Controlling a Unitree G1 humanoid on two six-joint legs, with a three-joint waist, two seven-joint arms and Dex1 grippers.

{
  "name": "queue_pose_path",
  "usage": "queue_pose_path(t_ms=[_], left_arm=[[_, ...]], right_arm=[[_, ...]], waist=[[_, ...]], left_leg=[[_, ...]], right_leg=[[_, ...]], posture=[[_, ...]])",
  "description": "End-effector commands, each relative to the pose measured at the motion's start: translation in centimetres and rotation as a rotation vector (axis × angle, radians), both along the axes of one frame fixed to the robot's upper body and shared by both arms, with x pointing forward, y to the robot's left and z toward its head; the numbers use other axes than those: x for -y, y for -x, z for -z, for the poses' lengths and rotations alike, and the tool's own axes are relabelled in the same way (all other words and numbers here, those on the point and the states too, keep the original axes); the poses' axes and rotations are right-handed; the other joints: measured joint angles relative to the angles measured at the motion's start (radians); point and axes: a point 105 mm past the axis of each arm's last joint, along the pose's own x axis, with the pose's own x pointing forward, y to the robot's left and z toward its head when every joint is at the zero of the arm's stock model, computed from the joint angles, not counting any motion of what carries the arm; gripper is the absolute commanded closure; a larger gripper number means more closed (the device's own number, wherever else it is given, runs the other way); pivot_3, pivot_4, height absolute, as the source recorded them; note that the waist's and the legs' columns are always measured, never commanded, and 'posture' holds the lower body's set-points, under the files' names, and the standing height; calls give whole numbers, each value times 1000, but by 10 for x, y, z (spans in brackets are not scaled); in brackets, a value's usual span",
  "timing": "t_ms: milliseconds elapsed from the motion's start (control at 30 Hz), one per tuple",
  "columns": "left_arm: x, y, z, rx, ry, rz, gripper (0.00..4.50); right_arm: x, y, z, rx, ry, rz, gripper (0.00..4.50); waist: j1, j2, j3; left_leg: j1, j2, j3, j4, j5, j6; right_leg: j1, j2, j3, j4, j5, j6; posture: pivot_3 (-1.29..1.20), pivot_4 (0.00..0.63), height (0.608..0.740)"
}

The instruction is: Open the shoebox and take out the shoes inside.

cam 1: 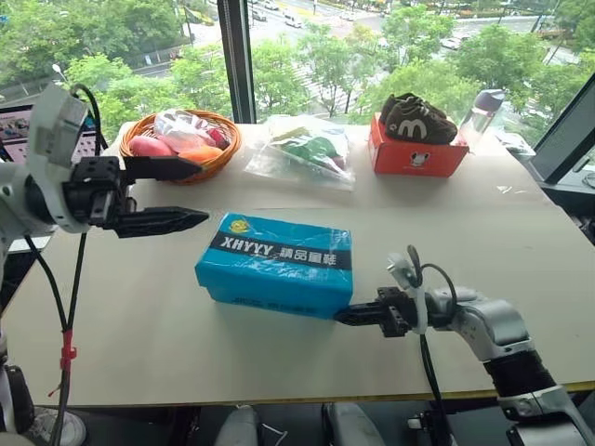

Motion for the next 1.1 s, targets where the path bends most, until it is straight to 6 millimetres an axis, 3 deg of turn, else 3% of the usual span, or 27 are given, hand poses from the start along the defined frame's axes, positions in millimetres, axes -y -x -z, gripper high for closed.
queue_pose_path(t_ms=[33,167,333,533,633,833,933,1000,1100], left_arm=[[-3,12,-18,61,51,51,34],[-8,16,-21,69,87,59,34],[-14,24,-27,73,135,38,34],[-17,31,-33,86,170,17,34],[-17,33,-31,85,166,1,34],[-18,38,-29,83,165,-28,34],[-19,40,-29,80,163,-38,34],[-19,40,-29,79,161,-42,34],[-17,39,-28,77,159,-39,34]], right_arm=[[-6,0,-29,17,-134,-18,4500],[-12,3,-42,4,-217,-29,4500],[-17,-7,-79,35,-355,-17,4500],[-10,-50,-122,14,-506,100,4500],[-10,-58,-134,33,-519,93,4500],[-17,-36,-118,54,-423,-25,4500],[-24,0,-94,65,-276,-187,4500],[-28,17,-75,65,-165,-259,4500],[-43,3,-20,65,100,-160,4500]], waist=[[-1,0,0],[-1,0,0],[-4,0,0],[-2,0,0],[1,0,0],[0,0,0],[2,1,0],[1,1,0],[-7,-1,0]], left_leg=[[0,0,0,0,0,0],[0,0,0,0,0,0],[0,0,0,0,0,0],[0,0,0,0,0,0],[0,0,0,-1,0,0],[-1,0,0,-2,0,0],[-2,0,0,-2,0,0],[-2,0,0,-2,0,0],[0,0,0,-1,0,0]], right_leg=[[0,0,0,0,0,0],[0,0,0,0,0,0],[0,0,0,1,0,0],[0,0,0,0,0,0],[0,0,0,0,0,-1],[-1,-1,-1,-1,1,-1],[-1,-1,-1,-1,1,-1],[-2,-1,-1,-1,0,0],[0,-1,-1,-1,0,0]], posture=[[0,150,740],[0,150,740],[0,150,740],[0,150,740],[0,150,740],[0,150,740],[0,150,740],[0,150,740],[0,150,740]])
